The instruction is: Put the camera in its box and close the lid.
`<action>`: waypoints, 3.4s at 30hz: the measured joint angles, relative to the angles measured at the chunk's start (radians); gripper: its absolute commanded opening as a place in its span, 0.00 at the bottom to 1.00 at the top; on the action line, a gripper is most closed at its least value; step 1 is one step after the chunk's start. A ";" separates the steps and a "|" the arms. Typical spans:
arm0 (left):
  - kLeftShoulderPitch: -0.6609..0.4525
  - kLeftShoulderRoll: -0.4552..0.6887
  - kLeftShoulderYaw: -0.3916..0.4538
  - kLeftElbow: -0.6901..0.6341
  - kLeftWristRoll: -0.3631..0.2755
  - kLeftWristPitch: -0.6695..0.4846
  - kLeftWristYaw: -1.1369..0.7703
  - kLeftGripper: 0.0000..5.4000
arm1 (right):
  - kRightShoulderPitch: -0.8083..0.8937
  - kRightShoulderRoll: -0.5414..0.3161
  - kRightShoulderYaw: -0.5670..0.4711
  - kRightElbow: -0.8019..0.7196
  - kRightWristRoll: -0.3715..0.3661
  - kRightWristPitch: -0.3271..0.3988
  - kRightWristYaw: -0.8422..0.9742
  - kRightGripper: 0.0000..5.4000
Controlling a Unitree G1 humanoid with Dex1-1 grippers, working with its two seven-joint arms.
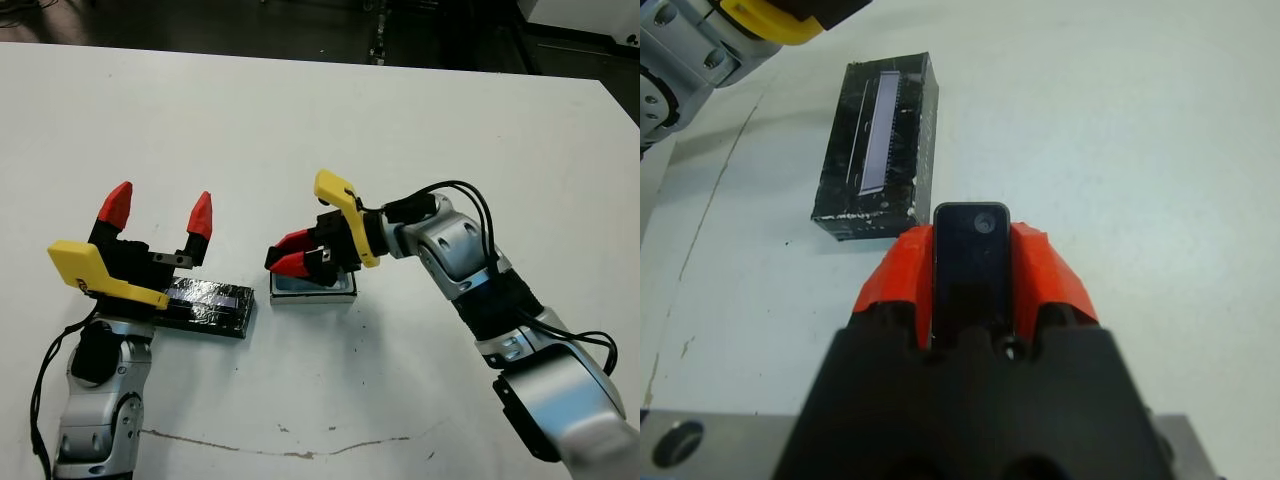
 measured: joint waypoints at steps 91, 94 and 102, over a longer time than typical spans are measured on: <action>0.004 -0.003 -0.001 -0.001 -0.003 -0.002 -0.001 1.00 | 0.030 -0.100 0.040 -0.002 -0.036 -0.106 0.139 0.65; 0.004 -0.003 -0.001 -0.001 -0.004 -0.002 -0.002 1.00 | 0.024 -0.100 0.039 0.005 -0.035 -0.107 0.168 0.74; 0.004 -0.003 -0.001 -0.001 -0.001 -0.002 -0.002 1.00 | 0.021 -0.100 0.031 0.016 -0.032 -0.118 0.206 0.96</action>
